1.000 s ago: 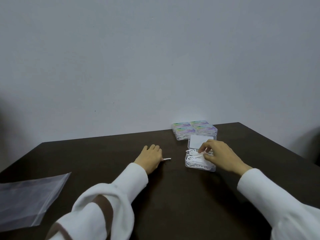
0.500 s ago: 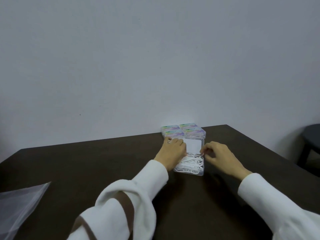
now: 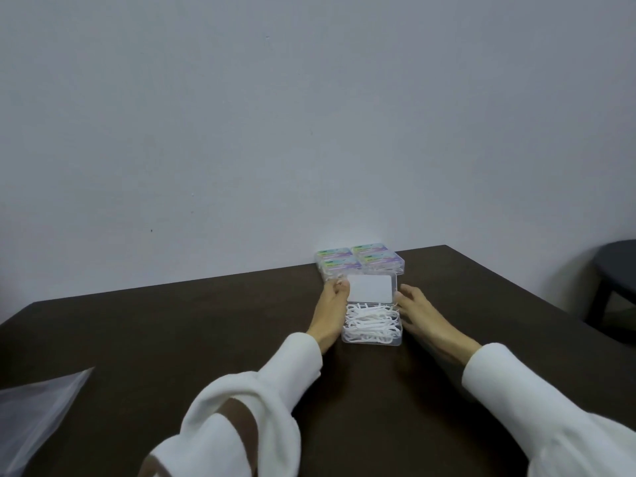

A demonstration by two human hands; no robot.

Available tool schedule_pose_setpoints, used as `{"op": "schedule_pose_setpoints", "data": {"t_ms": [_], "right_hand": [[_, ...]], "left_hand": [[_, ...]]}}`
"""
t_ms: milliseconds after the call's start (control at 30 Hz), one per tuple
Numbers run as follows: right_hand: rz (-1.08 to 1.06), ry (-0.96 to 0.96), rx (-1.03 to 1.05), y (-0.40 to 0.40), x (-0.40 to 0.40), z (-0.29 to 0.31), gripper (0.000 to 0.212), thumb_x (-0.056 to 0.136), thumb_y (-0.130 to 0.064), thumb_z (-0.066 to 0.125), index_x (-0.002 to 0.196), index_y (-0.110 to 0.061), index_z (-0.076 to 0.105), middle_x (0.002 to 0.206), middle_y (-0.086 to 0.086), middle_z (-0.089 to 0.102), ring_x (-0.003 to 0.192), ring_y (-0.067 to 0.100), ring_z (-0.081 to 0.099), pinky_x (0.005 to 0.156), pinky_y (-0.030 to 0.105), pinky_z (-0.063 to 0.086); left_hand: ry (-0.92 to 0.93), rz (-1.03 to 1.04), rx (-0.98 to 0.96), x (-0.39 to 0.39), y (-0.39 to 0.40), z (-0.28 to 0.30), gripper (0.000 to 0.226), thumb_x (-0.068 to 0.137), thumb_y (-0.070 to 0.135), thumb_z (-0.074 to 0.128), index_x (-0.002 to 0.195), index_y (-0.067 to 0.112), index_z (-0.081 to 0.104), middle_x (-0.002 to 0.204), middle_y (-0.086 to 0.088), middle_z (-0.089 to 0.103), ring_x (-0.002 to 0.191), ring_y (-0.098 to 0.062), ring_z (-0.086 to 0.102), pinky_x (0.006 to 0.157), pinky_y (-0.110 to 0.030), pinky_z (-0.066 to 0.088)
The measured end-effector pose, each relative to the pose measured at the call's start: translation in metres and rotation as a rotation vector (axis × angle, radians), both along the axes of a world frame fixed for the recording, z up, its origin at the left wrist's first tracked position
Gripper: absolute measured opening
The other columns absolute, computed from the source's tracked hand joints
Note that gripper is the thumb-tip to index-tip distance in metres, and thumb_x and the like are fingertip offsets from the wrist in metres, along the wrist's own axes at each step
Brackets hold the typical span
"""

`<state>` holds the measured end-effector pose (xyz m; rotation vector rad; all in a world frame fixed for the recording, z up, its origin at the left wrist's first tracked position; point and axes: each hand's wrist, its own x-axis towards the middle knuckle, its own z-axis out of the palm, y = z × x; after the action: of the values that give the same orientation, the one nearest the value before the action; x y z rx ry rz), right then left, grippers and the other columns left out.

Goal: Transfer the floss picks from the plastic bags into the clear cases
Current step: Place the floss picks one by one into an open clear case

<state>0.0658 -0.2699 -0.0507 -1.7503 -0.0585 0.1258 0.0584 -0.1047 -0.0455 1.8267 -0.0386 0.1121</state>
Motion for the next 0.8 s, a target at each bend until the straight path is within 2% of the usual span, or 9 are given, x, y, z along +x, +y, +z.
{"op": "schedule_pose_setpoints", "data": {"t_ms": [67, 167, 233, 333, 400, 467, 567, 700, 800], "right_hand": [[-0.031, 0.040, 0.050, 0.007, 0.004, -0.004, 0.050, 0.098, -0.039, 0.039, 0.141, -0.017, 0.028, 0.135, 0.002, 0.046, 0.124, 0.021, 0.047, 0.110, 0.042, 0.033], [-0.016, 0.055, 0.170, 0.012, 0.000, 0.000, 0.033, 0.101, -0.033, 0.030, 0.117, -0.012, 0.049, 0.117, 0.005, 0.059, 0.108, 0.018, 0.056, 0.104, 0.036, 0.039], [-0.029, 0.072, 0.255, 0.011, -0.001, 0.002, 0.042, 0.102, -0.037, 0.024, 0.124, -0.009, 0.044, 0.121, 0.010, 0.056, 0.116, 0.025, 0.052, 0.104, 0.038, 0.038], [-0.056, 0.100, 0.295, 0.009, 0.001, 0.000, 0.057, 0.098, -0.048, 0.022, 0.133, -0.005, 0.036, 0.133, 0.014, 0.049, 0.125, 0.027, 0.046, 0.107, 0.038, 0.035], [-0.044, 0.125, 0.286, 0.010, 0.002, -0.002, 0.056, 0.099, -0.047, 0.024, 0.134, -0.005, 0.035, 0.135, 0.015, 0.049, 0.120, 0.025, 0.050, 0.106, 0.037, 0.037], [-0.022, 0.144, 0.289, 0.012, 0.000, -0.001, 0.047, 0.101, -0.034, 0.029, 0.136, -0.004, 0.033, 0.135, 0.017, 0.048, 0.107, 0.021, 0.054, 0.093, 0.032, 0.043], [-0.043, 0.139, 0.264, 0.013, -0.004, -0.001, 0.040, 0.098, -0.014, 0.033, 0.135, 0.000, 0.039, 0.129, 0.020, 0.051, 0.100, 0.022, 0.056, 0.075, 0.026, 0.045], [-0.074, 0.120, 0.158, 0.013, 0.000, -0.006, 0.038, 0.092, -0.006, 0.032, 0.127, -0.003, 0.048, 0.119, 0.015, 0.053, 0.097, 0.022, 0.056, 0.081, 0.029, 0.045], [-0.075, 0.115, 0.115, 0.013, 0.000, -0.004, 0.042, 0.089, 0.000, 0.031, 0.127, -0.007, 0.048, 0.123, 0.017, 0.050, 0.100, 0.023, 0.056, 0.078, 0.028, 0.049]], "left_hand": [[0.094, -0.031, -0.123, 0.008, -0.007, -0.011, 0.057, 0.096, 0.052, 0.033, 0.142, 0.018, 0.036, 0.138, 0.006, 0.046, 0.128, -0.015, 0.043, 0.112, -0.035, 0.029], [0.157, -0.024, -0.300, 0.019, -0.009, -0.021, 0.065, 0.089, 0.061, 0.037, 0.138, 0.019, 0.042, 0.136, -0.004, 0.053, 0.120, -0.020, 0.054, 0.106, -0.041, 0.040], [0.143, -0.026, -0.408, 0.010, -0.011, -0.012, 0.048, 0.100, 0.050, 0.026, 0.129, 0.017, 0.048, 0.124, -0.004, 0.060, 0.106, -0.017, 0.061, 0.091, -0.031, 0.050], [0.125, -0.116, -0.442, 0.012, -0.011, -0.010, 0.053, 0.100, 0.048, 0.015, 0.120, 0.015, 0.051, 0.107, -0.004, 0.065, 0.094, -0.011, 0.063, 0.075, -0.021, 0.050], [0.147, -0.102, -0.391, 0.010, -0.009, -0.010, 0.049, 0.101, 0.046, 0.022, 0.115, 0.010, 0.052, 0.099, -0.004, 0.064, 0.087, -0.009, 0.062, 0.066, -0.019, 0.048], [0.177, -0.116, -0.359, 0.008, -0.006, -0.012, 0.037, 0.101, 0.031, 0.034, 0.120, 0.005, 0.052, 0.101, -0.004, 0.061, 0.086, -0.009, 0.060, 0.062, -0.015, 0.048], [0.180, -0.100, -0.331, 0.006, -0.003, -0.014, 0.028, 0.093, 0.009, 0.041, 0.116, 0.007, 0.057, 0.120, -0.010, 0.058, 0.103, -0.017, 0.057, 0.084, -0.021, 0.048], [0.185, -0.099, -0.275, 0.004, -0.003, -0.014, 0.034, 0.086, 0.000, 0.040, 0.111, 0.012, 0.058, 0.133, -0.014, 0.051, 0.121, -0.026, 0.050, 0.106, -0.039, 0.039], [0.199, -0.104, -0.240, 0.004, -0.002, -0.014, 0.042, 0.085, -0.004, 0.038, 0.122, 0.009, 0.053, 0.138, -0.012, 0.047, 0.124, -0.028, 0.048, 0.109, -0.040, 0.037]]}}
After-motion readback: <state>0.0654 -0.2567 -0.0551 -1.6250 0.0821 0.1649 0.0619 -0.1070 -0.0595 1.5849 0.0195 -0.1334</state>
